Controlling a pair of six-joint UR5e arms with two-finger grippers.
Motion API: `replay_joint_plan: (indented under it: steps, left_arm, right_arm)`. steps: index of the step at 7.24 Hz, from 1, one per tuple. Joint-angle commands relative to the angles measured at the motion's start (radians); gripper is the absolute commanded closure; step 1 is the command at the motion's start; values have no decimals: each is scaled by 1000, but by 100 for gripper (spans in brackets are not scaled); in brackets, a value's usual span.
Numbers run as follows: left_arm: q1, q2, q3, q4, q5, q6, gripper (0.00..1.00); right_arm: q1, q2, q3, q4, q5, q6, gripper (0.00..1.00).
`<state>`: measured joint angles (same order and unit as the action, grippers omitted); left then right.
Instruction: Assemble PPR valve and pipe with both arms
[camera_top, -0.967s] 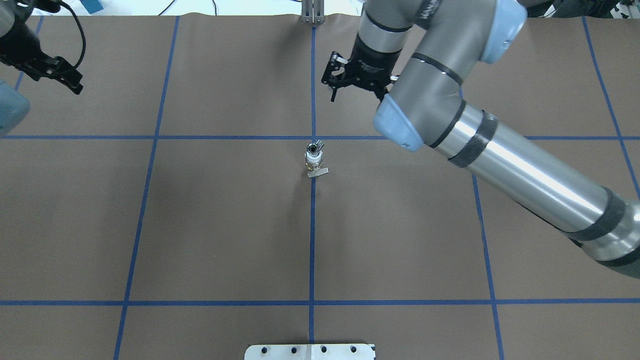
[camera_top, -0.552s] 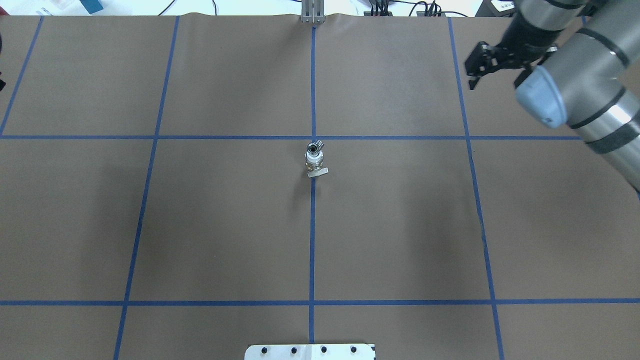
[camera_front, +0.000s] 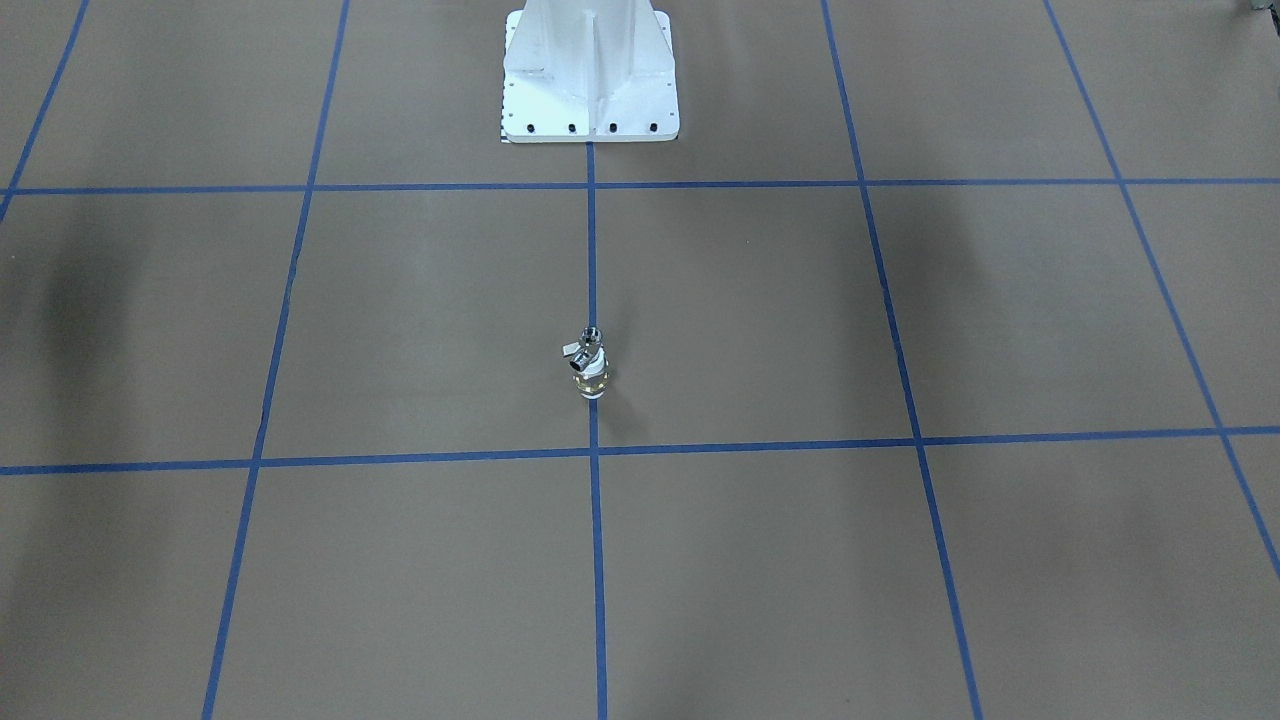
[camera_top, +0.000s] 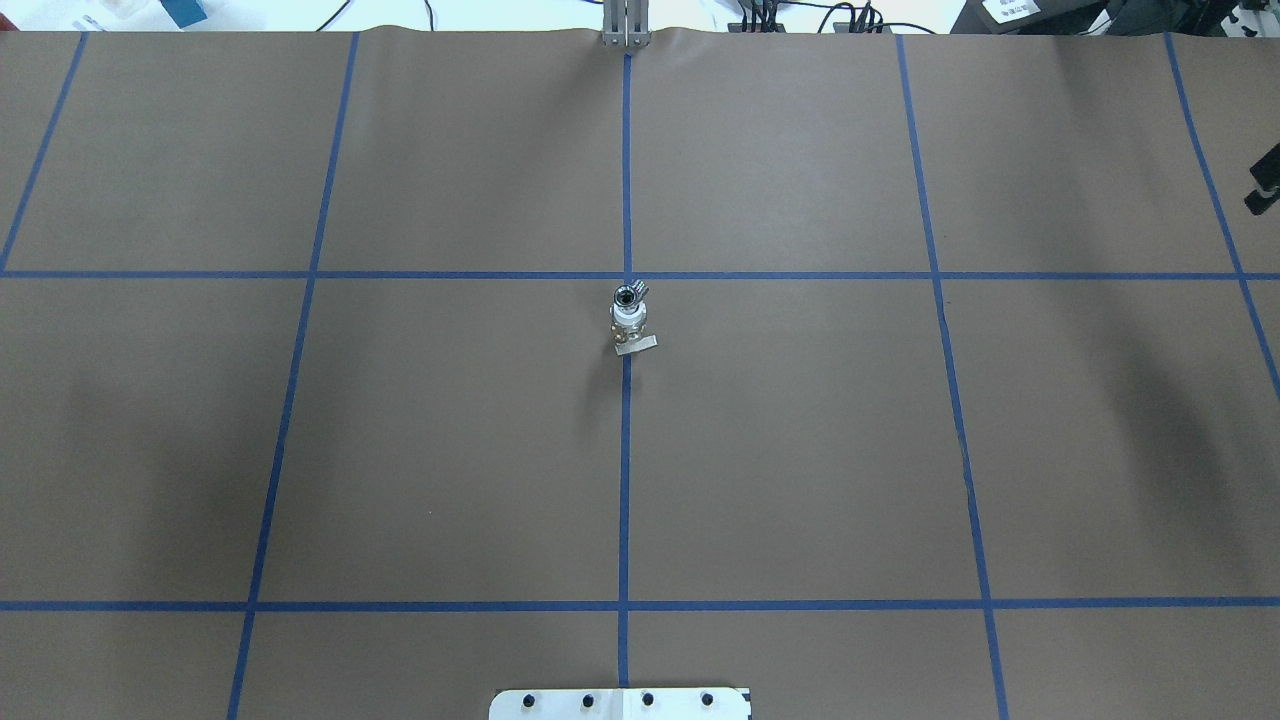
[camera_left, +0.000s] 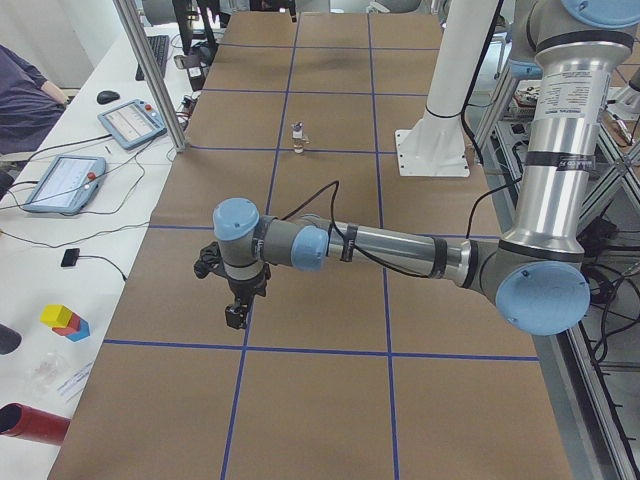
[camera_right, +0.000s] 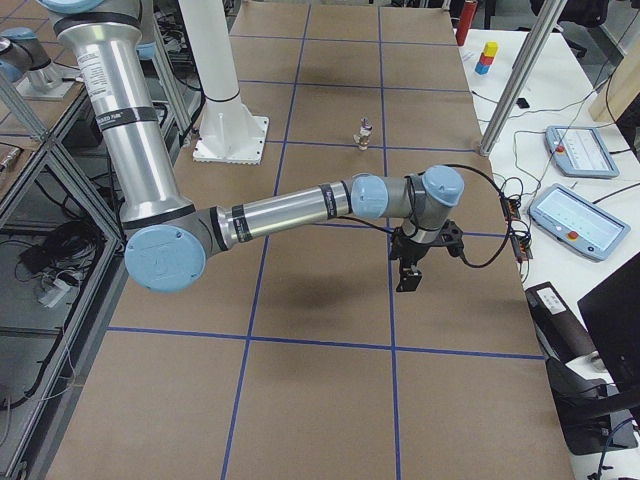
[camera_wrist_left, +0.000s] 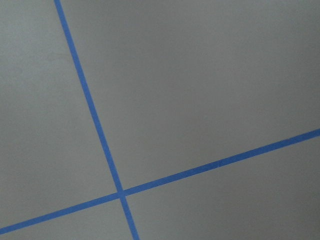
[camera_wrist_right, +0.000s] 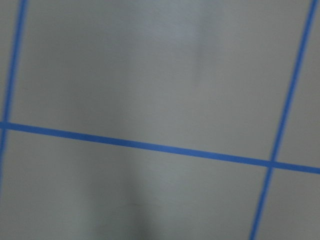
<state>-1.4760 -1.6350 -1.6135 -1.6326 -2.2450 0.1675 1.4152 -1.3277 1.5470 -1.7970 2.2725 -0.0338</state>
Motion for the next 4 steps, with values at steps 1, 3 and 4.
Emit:
replay_joint_plan:
  steps: [1,3,4]
  left_arm:
    - [-7,56,4,-42,-1,7,0]
    - [-7,56,21,-49,1,7,0]
    - [-9,58,36,-49,1,9,0]
  right_arm:
    - [59,-73,-35,128,7,-46,0]
    - [91,-114,-19,133,21,-43,0]
    - [91,-114,-6,136,9,-47,0]
